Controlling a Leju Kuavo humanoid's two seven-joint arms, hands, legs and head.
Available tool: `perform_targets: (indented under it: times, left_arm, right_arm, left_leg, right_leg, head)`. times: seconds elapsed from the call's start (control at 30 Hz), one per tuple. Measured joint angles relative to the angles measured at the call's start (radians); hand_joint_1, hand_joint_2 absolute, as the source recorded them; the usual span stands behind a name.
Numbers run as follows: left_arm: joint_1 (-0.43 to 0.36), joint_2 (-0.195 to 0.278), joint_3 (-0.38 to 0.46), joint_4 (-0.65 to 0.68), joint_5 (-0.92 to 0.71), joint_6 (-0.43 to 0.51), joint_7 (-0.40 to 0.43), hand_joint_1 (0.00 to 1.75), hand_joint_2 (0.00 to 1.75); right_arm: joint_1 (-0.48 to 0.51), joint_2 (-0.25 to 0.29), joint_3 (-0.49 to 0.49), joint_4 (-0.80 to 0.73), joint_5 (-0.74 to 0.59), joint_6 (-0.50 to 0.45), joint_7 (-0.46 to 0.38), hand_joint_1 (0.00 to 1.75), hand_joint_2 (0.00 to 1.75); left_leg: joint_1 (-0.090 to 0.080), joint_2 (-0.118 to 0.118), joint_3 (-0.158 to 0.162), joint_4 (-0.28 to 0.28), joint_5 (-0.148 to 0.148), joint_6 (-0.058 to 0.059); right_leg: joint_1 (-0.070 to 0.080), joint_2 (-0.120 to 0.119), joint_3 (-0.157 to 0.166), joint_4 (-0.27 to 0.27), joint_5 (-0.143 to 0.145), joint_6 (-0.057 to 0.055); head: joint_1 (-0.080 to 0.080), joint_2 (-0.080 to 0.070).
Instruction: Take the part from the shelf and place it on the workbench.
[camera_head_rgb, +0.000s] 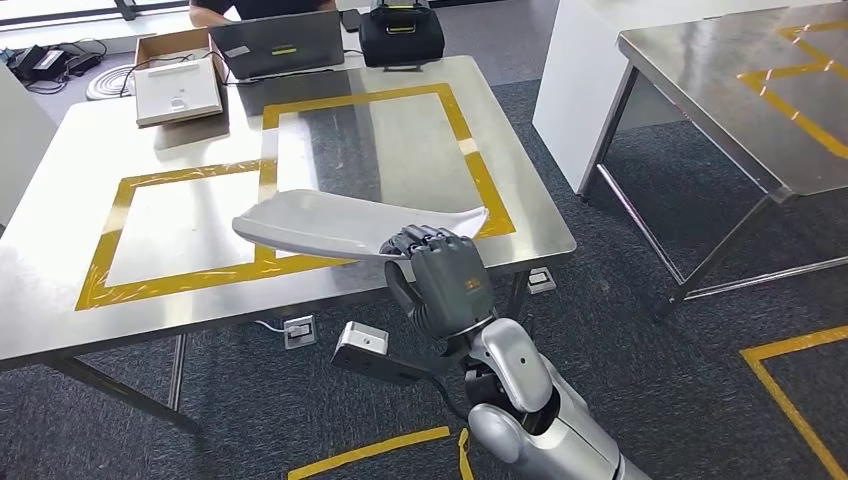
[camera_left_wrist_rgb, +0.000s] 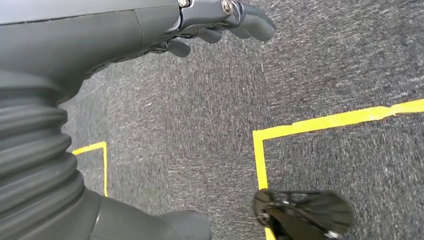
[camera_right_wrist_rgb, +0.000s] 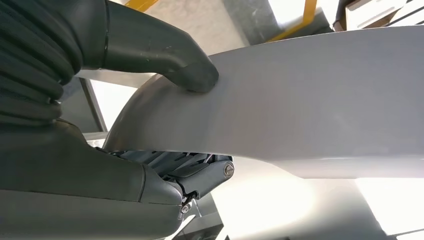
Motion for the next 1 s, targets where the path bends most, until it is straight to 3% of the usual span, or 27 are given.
perform_targets:
  times: [0.03, 0.1, 0.17, 0.2, 0.3, 0.37, 0.43, 0.47, 0.5, 0.53, 0.63, 0.7, 0.83, 0.87, 0.93, 1.0]
  left_arm:
    - [0.001, 0.000, 0.000, 0.000, 0.001, 0.000, 0.000, 0.00, 1.75]
    - [0.001, 0.001, 0.000, 0.000, 0.000, 0.000, 0.000, 0.00, 1.75]
    - [-0.002, 0.001, 0.000, 0.001, -0.005, -0.002, 0.000, 0.00, 1.75]
    - [-0.004, 0.001, 0.000, 0.001, -0.008, -0.004, 0.001, 0.00, 1.75]
    - [-0.015, 0.001, 0.000, 0.000, -0.020, -0.008, 0.007, 0.00, 1.75]
    - [-0.025, 0.004, 0.000, 0.000, -0.028, -0.013, 0.012, 0.00, 1.75]
    - [-0.036, 0.005, 0.000, 0.000, -0.034, -0.020, 0.018, 0.00, 1.75]
    - [-0.040, 0.005, -0.001, 0.000, -0.037, -0.022, 0.022, 0.00, 1.75]
    - [-0.042, 0.005, -0.001, 0.000, -0.039, -0.025, 0.026, 0.00, 1.75]
    - [-0.043, 0.005, -0.001, 0.000, -0.041, -0.026, 0.028, 0.00, 1.75]
    - [-0.042, 0.002, -0.001, 0.002, -0.045, -0.032, 0.037, 0.00, 1.75]
    - [-0.044, 0.000, -0.002, 0.004, -0.049, -0.038, 0.042, 0.00, 1.75]
    - [-0.044, -0.001, -0.011, 0.006, -0.066, -0.059, 0.035, 0.00, 1.75]
    - [-0.046, -0.001, -0.015, 0.007, -0.072, -0.062, 0.033, 0.00, 1.75]
    - [-0.049, -0.002, -0.023, 0.007, -0.083, -0.065, 0.030, 0.00, 1.75]
    - [-0.049, -0.001, -0.030, 0.007, -0.088, -0.066, 0.029, 0.00, 1.75]
  right_arm:
    - [-0.013, 0.002, 0.000, 0.014, -0.009, 0.010, -0.004, 1.75, 1.75]
    - [-0.049, 0.008, 0.000, 0.048, -0.036, 0.039, -0.009, 1.75, 1.75]
    - [-0.099, 0.015, 0.000, 0.096, -0.078, 0.083, -0.014, 1.75, 1.75]
    - [-0.128, 0.017, 0.000, 0.126, -0.103, 0.108, -0.018, 1.75, 1.75]
    - [-0.232, 0.029, -0.003, 0.251, -0.181, 0.173, -0.038, 1.75, 1.75]
    - [-0.329, 0.047, -0.006, 0.387, -0.225, 0.202, -0.056, 1.75, 1.75]
    - [-0.426, 0.069, -0.012, 0.548, -0.256, 0.209, -0.079, 1.75, 1.75]
    - [-0.469, 0.080, -0.014, 0.627, -0.263, 0.208, -0.088, 1.75, 1.75]
    - [-0.507, 0.090, -0.015, 0.699, -0.267, 0.207, -0.094, 1.75, 1.75]
    - [-0.541, 0.100, -0.015, 0.762, -0.270, 0.208, -0.097, 1.75, 1.75]
    - [-0.626, 0.125, -0.015, 0.912, -0.277, 0.225, -0.097, 1.75, 1.75]
    - [-0.674, 0.146, -0.014, 0.998, -0.276, 0.241, -0.092, 1.75, 1.75]
    - [-0.744, 0.187, -0.014, 1.110, -0.275, 0.258, -0.082, 1.75, 1.75]
    - [-0.759, 0.198, -0.014, 1.130, -0.278, 0.262, -0.082, 1.75, 1.75]
    - [-0.780, 0.217, -0.014, 1.166, -0.283, 0.271, -0.085, 1.75, 1.75]
    - [-0.785, 0.235, -0.014, 1.193, -0.285, 0.278, -0.093, 1.75, 1.75]
  left_leg:
    - [0.002, 0.000, -0.006, -0.030, 0.019, -0.003]
    - [0.007, 0.005, 0.012, -0.149, 0.120, -0.005]
    - [0.006, 0.013, 0.030, -0.231, 0.193, 0.004]
    - [0.006, 0.015, 0.033, -0.242, 0.205, 0.013]
    - [0.006, 0.009, 0.046, -0.246, 0.200, 0.039]
    - [0.006, 0.007, 0.057, -0.247, 0.192, 0.051]
    - [0.004, 0.005, 0.065, -0.248, 0.182, 0.058]
    - [0.002, 0.003, 0.072, -0.247, 0.175, 0.060]
    - [0.001, 0.000, 0.080, -0.247, 0.168, 0.060]
    - [-0.001, -0.002, 0.090, -0.247, 0.161, 0.060]
    - [-0.006, -0.007, 0.119, -0.247, 0.138, 0.054]
    - [-0.008, -0.008, 0.128, -0.245, 0.127, 0.044]
    - [-0.008, -0.006, 0.128, -0.212, 0.115, 0.020]
    - [-0.007, -0.005, 0.108, -0.175, 0.102, 0.015]
    - [-0.004, -0.003, 0.038, -0.062, 0.062, 0.005]
    - [0.000, -0.003, -0.025, 0.009, 0.041, -0.004]
  right_leg:
    - [-0.003, 0.002, 0.010, 0.000, -0.009, 0.004]
    - [-0.008, 0.003, 0.032, 0.002, -0.029, 0.015]
    - [-0.008, 0.004, 0.045, 0.001, -0.046, 0.030]
    - [-0.007, 0.005, 0.049, 0.003, -0.049, 0.038]
    - [-0.007, 0.002, 0.035, 0.039, -0.038, 0.055]
    - [-0.008, -0.003, -0.030, 0.137, -0.042, 0.061]
    - [-0.008, -0.005, -0.121, 0.254, -0.082, 0.065]
    - [-0.007, -0.005, -0.156, 0.287, -0.102, 0.066]
    - [-0.007, -0.005, -0.178, 0.292, -0.108, 0.065]
    - [-0.006, -0.005, -0.185, 0.265, -0.093, 0.060]
    - [0.008, -0.005, -0.148, 0.079, 0.049, 0.032]
    - [0.017, -0.003, -0.132, 0.015, 0.094, 0.020]
    - [0.010, -0.002, -0.101, -0.003, 0.088, 0.003]
    - [0.008, -0.002, -0.092, -0.006, 0.086, -0.002]
    - [0.007, -0.002, -0.081, -0.006, 0.076, -0.007]
    - [0.005, 0.000, -0.070, -0.005, 0.064, -0.006]
  head:
    - [0.000, 0.000]
    - [-0.001, 0.000]
    - [-0.003, 0.000]
    - [-0.004, 0.000]
    - [-0.004, 0.000]
    - [-0.002, 0.000]
    - [0.000, 0.000]
    - [0.000, 0.000]
    - [0.001, 0.000]
    - [0.002, 0.000]
    - [0.003, 0.000]
    - [0.003, 0.000]
    - [0.004, 0.000]
    - [0.003, 0.000]
    - [0.002, 0.000]
    - [0.002, 0.000]
